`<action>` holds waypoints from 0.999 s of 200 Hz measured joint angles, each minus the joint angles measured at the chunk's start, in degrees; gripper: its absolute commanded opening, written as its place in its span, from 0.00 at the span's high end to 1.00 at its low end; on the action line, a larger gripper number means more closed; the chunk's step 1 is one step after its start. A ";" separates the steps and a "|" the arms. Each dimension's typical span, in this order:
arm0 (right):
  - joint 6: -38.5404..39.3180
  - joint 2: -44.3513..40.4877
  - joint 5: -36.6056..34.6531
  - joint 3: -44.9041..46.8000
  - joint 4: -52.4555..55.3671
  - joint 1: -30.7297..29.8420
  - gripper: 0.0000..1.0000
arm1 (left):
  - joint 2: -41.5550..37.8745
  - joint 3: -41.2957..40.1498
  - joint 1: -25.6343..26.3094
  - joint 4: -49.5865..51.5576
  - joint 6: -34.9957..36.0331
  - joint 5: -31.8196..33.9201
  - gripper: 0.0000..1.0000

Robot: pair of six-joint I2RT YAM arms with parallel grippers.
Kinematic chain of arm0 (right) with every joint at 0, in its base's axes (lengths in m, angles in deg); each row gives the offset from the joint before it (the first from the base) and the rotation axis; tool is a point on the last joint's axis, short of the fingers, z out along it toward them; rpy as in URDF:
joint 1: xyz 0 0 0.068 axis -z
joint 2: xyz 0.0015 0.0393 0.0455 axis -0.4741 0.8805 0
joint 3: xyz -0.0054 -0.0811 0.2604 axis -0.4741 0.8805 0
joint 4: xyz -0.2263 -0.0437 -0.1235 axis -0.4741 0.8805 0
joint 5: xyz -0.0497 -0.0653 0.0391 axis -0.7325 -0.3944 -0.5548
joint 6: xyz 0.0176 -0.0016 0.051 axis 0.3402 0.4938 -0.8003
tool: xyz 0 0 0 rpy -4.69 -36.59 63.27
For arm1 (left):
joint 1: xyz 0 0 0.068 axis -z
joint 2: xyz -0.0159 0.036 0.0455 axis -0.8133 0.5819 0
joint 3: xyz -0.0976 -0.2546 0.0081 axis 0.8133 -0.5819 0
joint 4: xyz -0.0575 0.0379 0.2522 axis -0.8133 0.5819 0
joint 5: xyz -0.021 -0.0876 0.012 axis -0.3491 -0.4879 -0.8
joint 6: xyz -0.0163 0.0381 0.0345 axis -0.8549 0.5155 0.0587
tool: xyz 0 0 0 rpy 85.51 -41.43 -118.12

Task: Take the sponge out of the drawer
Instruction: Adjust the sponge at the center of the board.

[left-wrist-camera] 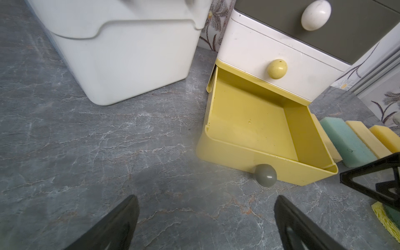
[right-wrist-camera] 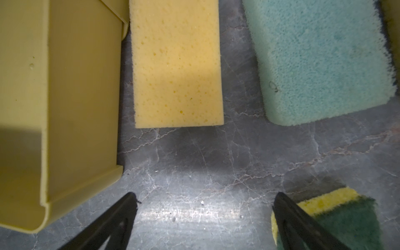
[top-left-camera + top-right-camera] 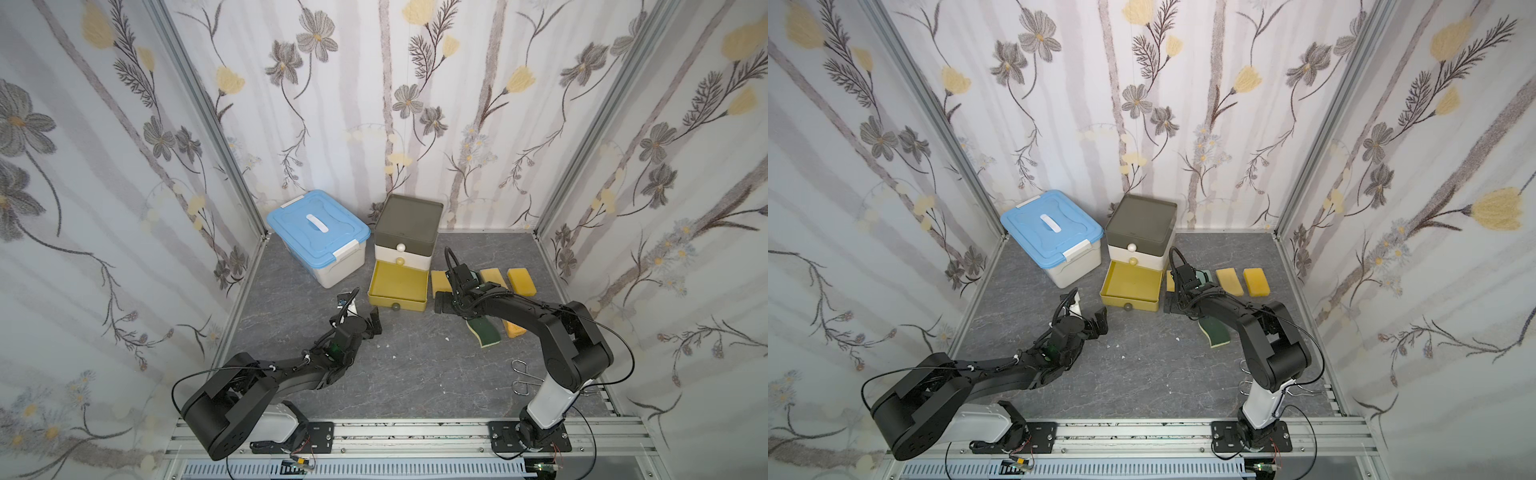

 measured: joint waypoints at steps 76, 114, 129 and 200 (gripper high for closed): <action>-2.29 -15.91 -2.14 10.43 6.10 -0.31 0.00 | 1.86 0.74 -0.02 0.28 0.02 0.39 0.00; -5.81 -23.19 -2.12 18.58 8.09 -0.28 0.00 | 5.51 2.91 -0.02 -0.28 0.04 -1.38 0.00; -6.86 -25.55 -2.10 20.83 8.90 -0.22 0.00 | 6.58 3.48 -0.02 -0.63 0.04 -2.21 0.00; -8.46 -23.45 -0.46 23.61 8.00 0.35 0.00 | 7.30 3.96 -0.02 -1.53 0.42 -3.67 0.00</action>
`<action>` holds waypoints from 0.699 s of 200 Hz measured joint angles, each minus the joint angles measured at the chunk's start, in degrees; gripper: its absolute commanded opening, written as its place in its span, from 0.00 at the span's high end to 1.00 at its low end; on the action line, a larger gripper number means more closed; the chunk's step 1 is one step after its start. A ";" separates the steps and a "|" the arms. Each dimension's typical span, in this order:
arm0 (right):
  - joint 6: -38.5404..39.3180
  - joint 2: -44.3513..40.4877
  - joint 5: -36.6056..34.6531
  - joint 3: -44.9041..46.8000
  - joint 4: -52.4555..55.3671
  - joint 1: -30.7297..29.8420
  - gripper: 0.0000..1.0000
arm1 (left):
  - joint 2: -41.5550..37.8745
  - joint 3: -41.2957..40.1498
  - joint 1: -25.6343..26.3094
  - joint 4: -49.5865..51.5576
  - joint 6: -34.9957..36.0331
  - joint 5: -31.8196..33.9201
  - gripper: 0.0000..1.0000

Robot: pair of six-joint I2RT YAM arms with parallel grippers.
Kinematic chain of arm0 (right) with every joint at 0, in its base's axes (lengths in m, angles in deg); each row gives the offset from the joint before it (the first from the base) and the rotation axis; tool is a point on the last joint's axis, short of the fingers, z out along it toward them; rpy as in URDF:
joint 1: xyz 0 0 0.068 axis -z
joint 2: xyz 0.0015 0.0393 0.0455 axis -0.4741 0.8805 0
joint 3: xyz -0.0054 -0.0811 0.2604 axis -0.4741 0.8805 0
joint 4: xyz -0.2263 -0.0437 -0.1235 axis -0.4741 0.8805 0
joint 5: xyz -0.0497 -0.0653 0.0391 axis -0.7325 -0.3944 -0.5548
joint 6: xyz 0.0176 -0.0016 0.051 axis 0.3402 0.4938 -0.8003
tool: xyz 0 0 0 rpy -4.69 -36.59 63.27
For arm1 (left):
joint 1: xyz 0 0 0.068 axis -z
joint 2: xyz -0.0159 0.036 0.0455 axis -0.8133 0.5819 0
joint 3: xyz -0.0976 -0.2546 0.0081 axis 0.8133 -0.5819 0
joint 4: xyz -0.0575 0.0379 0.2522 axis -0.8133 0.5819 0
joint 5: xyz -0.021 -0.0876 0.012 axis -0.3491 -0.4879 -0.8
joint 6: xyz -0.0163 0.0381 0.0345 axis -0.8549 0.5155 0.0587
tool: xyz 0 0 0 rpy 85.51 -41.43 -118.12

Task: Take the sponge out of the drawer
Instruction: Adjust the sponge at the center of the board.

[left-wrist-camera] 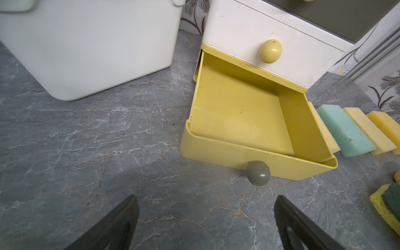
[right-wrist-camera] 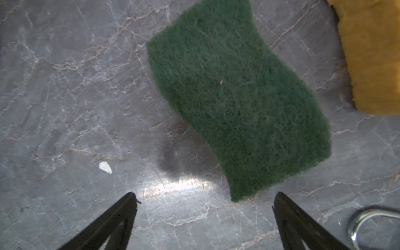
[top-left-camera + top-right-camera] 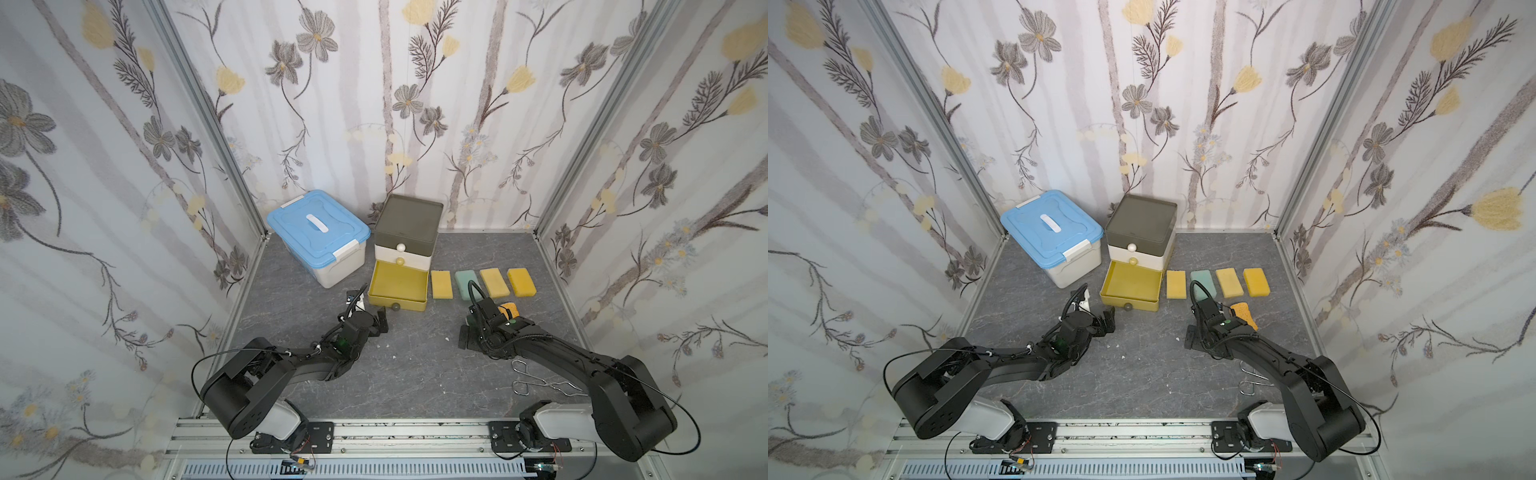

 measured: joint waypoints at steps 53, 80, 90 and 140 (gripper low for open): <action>-0.74 -0.07 0.15 0.94 -1.49 0.00 0.00 | 0.35 0.28 0.00 -0.04 0.00 -0.07 0.00; -0.74 1.92 1.07 0.37 -3.28 0.00 0.00 | 0.46 0.31 0.02 -0.04 0.00 -0.22 0.00; -0.74 2.45 1.11 0.26 -3.56 0.00 0.00 | 0.42 0.31 0.02 -0.04 -0.02 -0.22 0.00; -0.50 4.13 1.14 -1.29 -4.13 0.00 0.00 | -0.96 0.07 0.02 0.09 -0.02 0.13 0.00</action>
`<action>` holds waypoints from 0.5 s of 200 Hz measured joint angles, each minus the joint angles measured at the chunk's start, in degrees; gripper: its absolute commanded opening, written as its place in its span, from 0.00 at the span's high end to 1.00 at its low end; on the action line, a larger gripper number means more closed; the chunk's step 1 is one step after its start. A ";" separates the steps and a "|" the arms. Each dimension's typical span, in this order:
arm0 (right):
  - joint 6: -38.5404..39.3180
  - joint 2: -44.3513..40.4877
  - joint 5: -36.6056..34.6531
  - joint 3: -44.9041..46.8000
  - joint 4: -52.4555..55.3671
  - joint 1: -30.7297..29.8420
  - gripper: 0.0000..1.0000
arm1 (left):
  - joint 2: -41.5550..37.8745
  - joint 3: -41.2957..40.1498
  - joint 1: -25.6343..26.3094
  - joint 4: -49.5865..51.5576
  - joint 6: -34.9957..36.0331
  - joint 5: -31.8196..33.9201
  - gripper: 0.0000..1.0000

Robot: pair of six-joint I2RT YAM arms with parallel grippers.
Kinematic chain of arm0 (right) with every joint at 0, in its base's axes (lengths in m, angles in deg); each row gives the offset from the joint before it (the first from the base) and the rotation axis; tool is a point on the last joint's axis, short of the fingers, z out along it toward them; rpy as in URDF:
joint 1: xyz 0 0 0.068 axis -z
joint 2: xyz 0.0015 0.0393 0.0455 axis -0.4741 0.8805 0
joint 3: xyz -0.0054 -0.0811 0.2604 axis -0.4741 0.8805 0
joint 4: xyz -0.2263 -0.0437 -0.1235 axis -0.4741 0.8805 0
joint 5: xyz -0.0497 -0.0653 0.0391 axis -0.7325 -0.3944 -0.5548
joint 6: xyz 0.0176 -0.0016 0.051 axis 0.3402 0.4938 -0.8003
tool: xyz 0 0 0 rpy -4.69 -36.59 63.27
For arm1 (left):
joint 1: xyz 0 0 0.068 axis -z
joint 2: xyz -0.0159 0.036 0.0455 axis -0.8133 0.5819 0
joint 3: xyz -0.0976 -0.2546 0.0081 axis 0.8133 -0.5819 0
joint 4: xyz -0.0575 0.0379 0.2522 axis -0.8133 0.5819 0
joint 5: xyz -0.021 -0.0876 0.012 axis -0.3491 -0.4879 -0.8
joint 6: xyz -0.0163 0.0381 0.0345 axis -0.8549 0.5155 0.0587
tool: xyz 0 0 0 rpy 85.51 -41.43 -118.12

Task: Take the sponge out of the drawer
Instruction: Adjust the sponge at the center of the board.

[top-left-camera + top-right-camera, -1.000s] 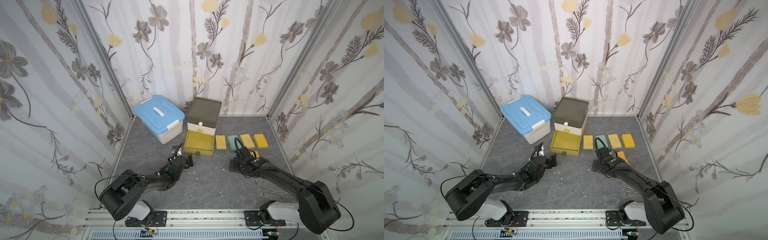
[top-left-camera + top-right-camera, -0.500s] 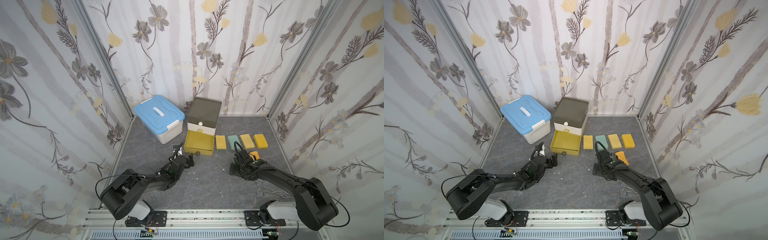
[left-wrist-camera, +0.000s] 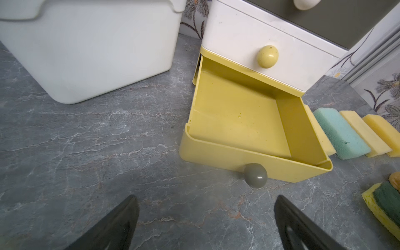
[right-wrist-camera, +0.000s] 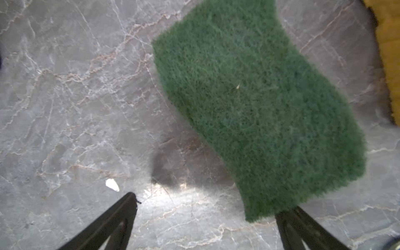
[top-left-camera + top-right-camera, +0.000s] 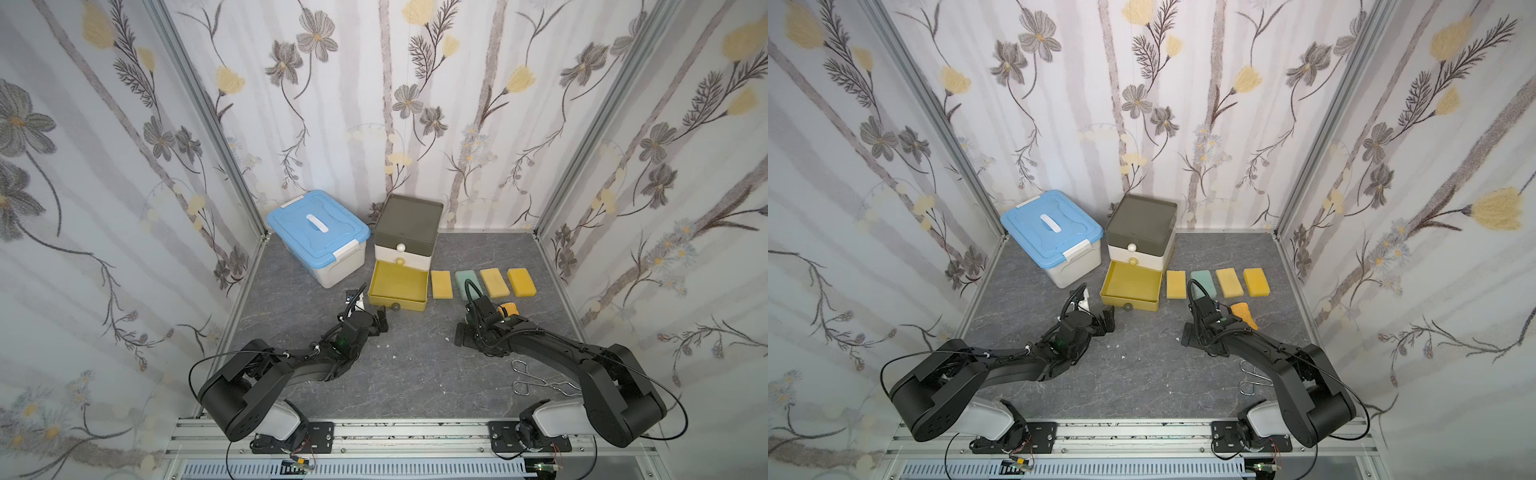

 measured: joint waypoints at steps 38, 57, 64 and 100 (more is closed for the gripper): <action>0.85 0.92 -0.02 -1.53 0.00 0.00 0.00 | -0.44 -0.11 0.00 0.04 0.00 0.55 0.00; 0.85 0.87 -0.02 -1.73 0.09 0.00 0.00 | -0.46 -0.13 0.00 0.09 0.00 0.68 0.00; 0.85 0.66 -0.02 -1.73 0.37 0.00 0.00 | -0.46 -0.13 0.00 0.09 0.02 0.70 0.00; 0.85 -2.58 -0.61 -2.99 2.67 0.00 0.00 | -0.37 -0.02 0.00 0.15 0.02 0.70 0.00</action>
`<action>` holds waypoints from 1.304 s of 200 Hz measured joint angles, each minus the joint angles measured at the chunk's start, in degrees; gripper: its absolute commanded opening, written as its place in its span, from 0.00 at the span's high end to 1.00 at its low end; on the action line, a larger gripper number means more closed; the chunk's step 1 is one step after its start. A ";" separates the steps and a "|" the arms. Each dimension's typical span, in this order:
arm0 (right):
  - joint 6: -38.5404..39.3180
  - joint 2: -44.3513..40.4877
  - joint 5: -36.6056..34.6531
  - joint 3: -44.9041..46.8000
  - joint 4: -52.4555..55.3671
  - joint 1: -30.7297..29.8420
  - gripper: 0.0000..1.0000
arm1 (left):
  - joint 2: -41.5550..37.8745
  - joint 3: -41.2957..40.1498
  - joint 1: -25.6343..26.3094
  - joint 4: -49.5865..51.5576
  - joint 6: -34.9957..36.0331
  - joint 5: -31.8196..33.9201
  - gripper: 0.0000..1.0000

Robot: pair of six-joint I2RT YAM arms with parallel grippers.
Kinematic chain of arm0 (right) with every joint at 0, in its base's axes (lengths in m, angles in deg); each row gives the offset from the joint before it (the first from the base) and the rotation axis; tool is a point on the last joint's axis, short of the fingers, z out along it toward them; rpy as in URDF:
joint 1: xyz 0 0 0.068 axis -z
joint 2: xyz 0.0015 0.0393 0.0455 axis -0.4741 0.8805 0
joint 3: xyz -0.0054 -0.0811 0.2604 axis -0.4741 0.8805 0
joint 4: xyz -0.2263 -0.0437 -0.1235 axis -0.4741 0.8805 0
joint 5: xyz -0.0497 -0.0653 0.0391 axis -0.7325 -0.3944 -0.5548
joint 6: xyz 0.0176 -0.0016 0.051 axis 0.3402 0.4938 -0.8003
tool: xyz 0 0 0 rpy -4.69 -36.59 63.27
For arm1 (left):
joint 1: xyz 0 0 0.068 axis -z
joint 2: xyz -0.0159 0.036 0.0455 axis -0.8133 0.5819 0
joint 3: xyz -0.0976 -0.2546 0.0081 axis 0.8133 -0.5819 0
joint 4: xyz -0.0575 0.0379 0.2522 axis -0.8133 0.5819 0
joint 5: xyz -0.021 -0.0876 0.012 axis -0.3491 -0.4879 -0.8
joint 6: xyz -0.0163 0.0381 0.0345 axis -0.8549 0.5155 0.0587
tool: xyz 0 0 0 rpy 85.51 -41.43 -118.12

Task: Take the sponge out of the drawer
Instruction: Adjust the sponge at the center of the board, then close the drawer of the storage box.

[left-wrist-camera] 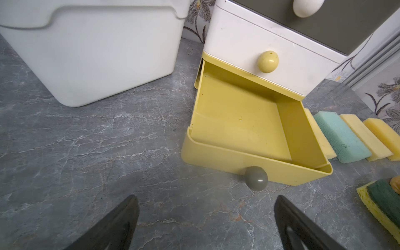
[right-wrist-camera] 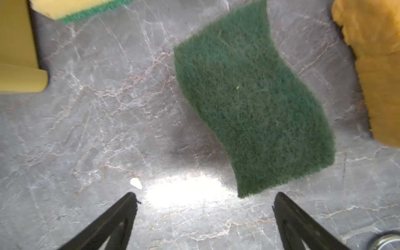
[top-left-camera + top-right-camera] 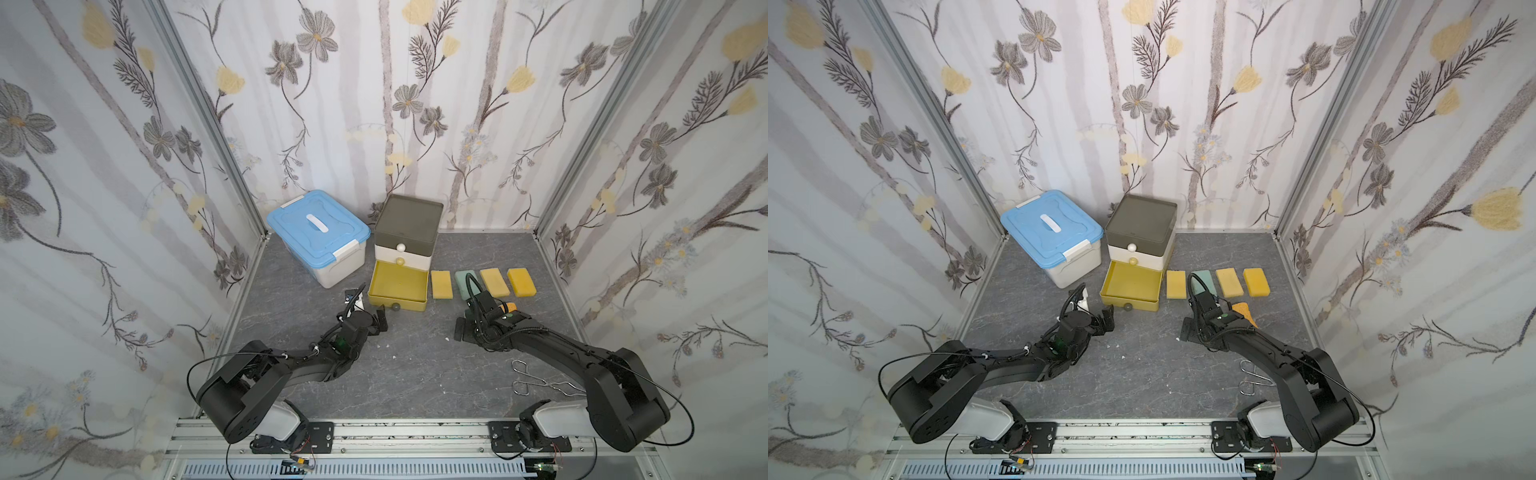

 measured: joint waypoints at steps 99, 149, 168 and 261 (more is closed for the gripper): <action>1.68 -2.47 -3.74 -7.08 0.59 -0.07 0.00 | 4.87 2.36 -0.02 0.26 0.00 -1.05 0.00; 4.50 2.71 -3.17 -13.20 -5.68 -1.86 0.00 | 7.85 4.17 0.00 0.26 -0.50 -2.71 0.02; 5.35 4.98 -2.29 -15.10 -8.22 -2.25 0.00 | 8.76 4.76 0.00 0.13 -0.52 -3.87 0.05; 10.16 16.28 0.83 -26.64 -11.98 -3.43 0.00 | 14.67 8.87 0.02 -0.17 -2.21 -8.44 0.07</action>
